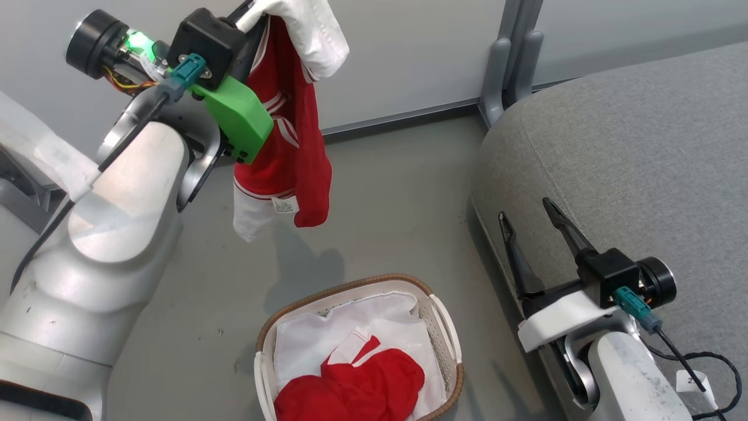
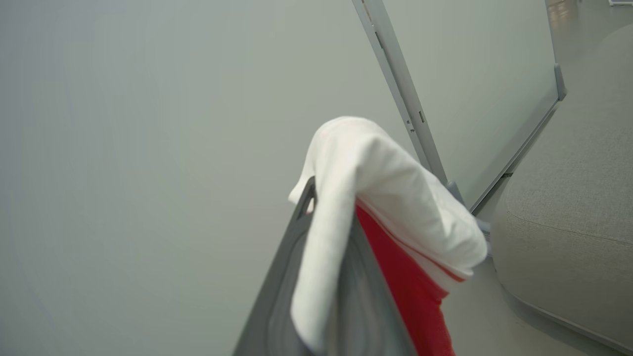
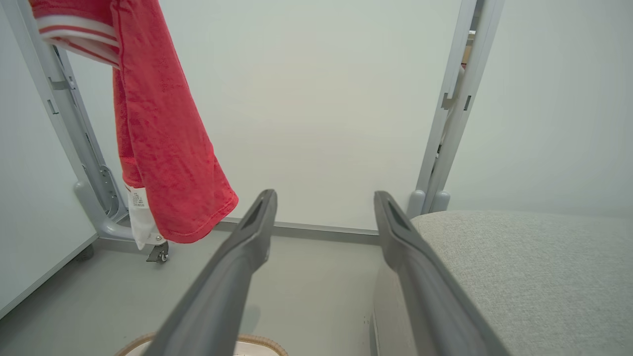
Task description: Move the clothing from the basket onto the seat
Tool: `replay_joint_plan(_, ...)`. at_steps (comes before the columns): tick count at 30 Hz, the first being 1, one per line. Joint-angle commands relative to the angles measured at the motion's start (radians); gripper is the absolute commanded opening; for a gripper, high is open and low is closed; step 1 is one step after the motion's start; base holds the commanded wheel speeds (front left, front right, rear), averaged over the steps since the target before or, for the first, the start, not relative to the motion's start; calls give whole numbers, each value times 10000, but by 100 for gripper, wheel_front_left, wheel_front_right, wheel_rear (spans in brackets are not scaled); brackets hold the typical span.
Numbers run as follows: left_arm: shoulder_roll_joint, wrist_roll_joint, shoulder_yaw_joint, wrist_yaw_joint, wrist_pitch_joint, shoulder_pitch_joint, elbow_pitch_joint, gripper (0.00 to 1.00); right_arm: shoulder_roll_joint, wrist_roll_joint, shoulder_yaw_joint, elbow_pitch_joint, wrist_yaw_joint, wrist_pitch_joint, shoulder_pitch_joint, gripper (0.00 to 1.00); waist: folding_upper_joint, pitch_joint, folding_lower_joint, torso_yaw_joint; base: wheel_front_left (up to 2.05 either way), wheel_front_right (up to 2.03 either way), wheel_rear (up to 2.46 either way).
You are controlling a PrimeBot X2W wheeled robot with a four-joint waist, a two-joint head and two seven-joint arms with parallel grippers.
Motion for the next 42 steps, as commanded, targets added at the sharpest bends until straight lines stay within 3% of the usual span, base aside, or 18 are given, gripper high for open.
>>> replay_joint_plan(1,54,-100,45,-22,102,-224,-13,0,-37,-9,120,-17,-10,-21,-147,100,0,-66,1,-65,0,0,0)
replay_joint_plan(17,-1004,-209,-590,48,819,-961,80,0,-38,1235,2895,122,-10,-21,-1742,100,0,-639,1,109,0,0,0)
replay_joint_plan(26,-1807,-460,-1090,25,1077,-1121,-246,0,-38,1417,3058,875,-10,-20,-2535,100,0,-884,1,583,0,0,0)
replay_joint_plan(42,-2408,-831,-1546,358,1277,-1174,-531,0,-38,1562,3383,1948,-10,-21,-3291,100,0,-941,1,960,0,0,0)
